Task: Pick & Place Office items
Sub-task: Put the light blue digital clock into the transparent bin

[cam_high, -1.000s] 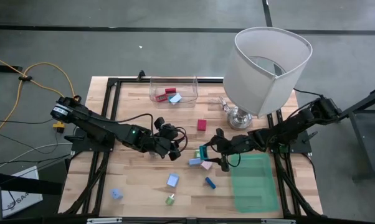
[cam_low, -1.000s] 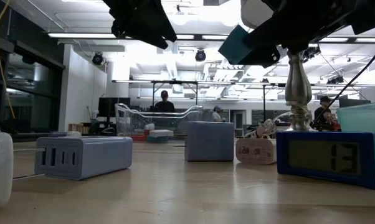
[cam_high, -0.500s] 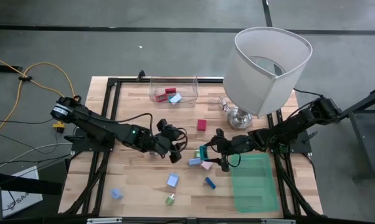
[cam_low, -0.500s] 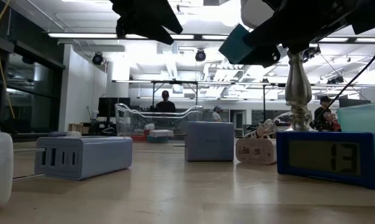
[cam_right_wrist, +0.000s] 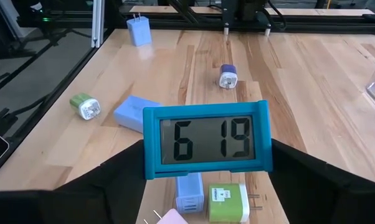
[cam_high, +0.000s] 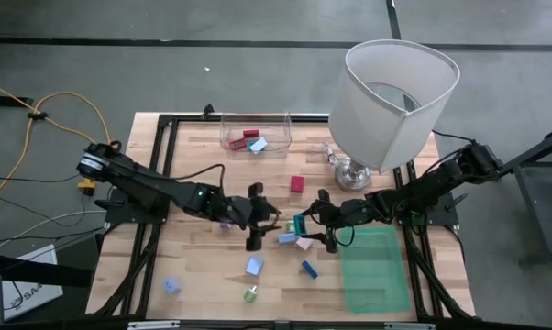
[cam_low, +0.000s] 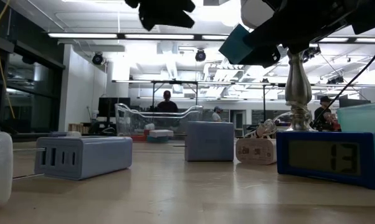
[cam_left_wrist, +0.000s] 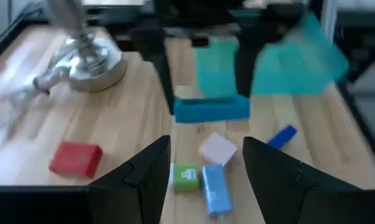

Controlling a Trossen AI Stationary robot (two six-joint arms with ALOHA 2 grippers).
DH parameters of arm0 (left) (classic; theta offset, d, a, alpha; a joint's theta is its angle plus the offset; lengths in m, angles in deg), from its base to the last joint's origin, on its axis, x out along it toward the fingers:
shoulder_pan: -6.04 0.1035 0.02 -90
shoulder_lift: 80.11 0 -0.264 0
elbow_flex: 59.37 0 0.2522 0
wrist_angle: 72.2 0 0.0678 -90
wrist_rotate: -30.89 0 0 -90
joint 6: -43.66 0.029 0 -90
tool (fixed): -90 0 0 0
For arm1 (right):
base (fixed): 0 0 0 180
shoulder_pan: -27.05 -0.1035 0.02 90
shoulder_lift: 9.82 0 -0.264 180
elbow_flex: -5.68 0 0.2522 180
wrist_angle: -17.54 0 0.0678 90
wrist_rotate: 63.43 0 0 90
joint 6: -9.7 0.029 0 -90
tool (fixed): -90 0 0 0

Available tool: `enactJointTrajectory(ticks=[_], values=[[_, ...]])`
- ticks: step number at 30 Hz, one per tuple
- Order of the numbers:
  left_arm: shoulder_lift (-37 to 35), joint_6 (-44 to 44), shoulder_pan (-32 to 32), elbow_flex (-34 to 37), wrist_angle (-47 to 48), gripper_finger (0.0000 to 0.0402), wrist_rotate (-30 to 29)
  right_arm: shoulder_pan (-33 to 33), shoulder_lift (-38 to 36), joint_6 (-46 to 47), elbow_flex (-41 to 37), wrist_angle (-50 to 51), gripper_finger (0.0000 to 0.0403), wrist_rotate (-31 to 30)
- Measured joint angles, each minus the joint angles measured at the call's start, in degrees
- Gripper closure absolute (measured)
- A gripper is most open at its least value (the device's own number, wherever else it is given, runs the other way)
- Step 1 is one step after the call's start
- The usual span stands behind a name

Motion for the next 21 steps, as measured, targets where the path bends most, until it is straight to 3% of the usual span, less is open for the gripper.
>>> enactJointTrajectory(ticks=[4, 11, 15, 18, 21], values=[[0.79, 9.28, -0.97, 0.0, -2.79, 0.0209, -0.53, 0.0, 0.0, 0.02, 0.0, 0.48, 0.0123, 0.0], [3.58, 18.05, -3.21, -0.08, -10.6, 0.0209, -2.46, 0.0, 0.0, 0.22, 0.02, 0.76, 0.0116, -0.01], [6.09, 4.11, -3.79, 0.0, -17.25, 0.0209, -7.02, 0.0, 0.0, 0.2, 0.02, 0.66, 0.0122, -0.02], [6.21, -9.23, -2.76, 0.0, -18.22, 0.0209, -8.06, 0.0, 0.0, 0.15, 0.02, 0.29, 0.0123, -0.18], [6.21, -17.3, -1.44, 0.0, -17.93, 0.0209, -8.14, 0.0, 0.0, -0.13, 0.02, 0.0, 0.0118, -0.2]])
